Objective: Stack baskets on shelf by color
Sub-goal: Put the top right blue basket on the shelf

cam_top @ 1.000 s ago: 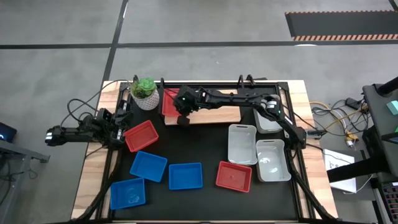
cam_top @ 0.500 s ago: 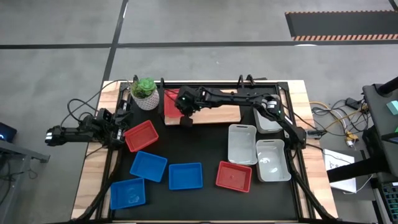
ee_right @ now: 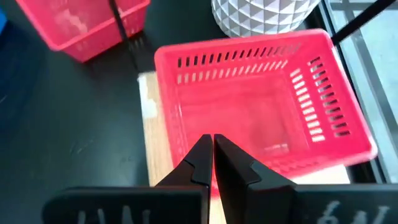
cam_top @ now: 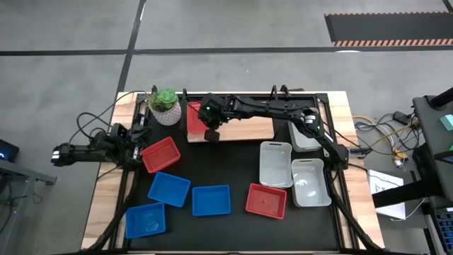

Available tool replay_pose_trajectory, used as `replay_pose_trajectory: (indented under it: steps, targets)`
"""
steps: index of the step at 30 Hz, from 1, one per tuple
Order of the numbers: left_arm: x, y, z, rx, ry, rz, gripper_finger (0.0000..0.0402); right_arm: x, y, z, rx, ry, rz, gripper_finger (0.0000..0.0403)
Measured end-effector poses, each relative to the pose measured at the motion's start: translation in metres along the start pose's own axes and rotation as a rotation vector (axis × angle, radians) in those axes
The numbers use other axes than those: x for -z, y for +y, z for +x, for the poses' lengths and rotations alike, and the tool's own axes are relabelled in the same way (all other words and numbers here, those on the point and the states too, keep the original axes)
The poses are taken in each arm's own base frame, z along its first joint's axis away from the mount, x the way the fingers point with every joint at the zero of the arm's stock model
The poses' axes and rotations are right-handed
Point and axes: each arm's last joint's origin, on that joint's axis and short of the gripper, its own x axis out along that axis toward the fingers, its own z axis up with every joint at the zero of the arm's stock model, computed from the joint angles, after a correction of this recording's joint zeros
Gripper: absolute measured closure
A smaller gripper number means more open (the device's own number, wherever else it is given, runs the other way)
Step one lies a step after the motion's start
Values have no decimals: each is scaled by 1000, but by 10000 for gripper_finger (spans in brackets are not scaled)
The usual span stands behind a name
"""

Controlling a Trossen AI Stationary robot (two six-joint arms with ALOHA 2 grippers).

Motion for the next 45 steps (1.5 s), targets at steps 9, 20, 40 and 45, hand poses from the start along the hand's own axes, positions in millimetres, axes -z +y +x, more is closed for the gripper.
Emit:
replay_pose_trajectory:
  steps: [9,20,40,45]
  targets:
    - [2,0,1,-1,11,2,402,-4,41,-47,12,41,-83,394]
    - [13,1,2,-3,118,4,402,26,101,-114,-67,-48,-255,394]
    - [28,0,13,-2,174,-53,402,98,118,-114,-133,-288,-255,343]
    - [23,0,15,-13,121,4,402,93,125,-116,-150,-305,-296,289]
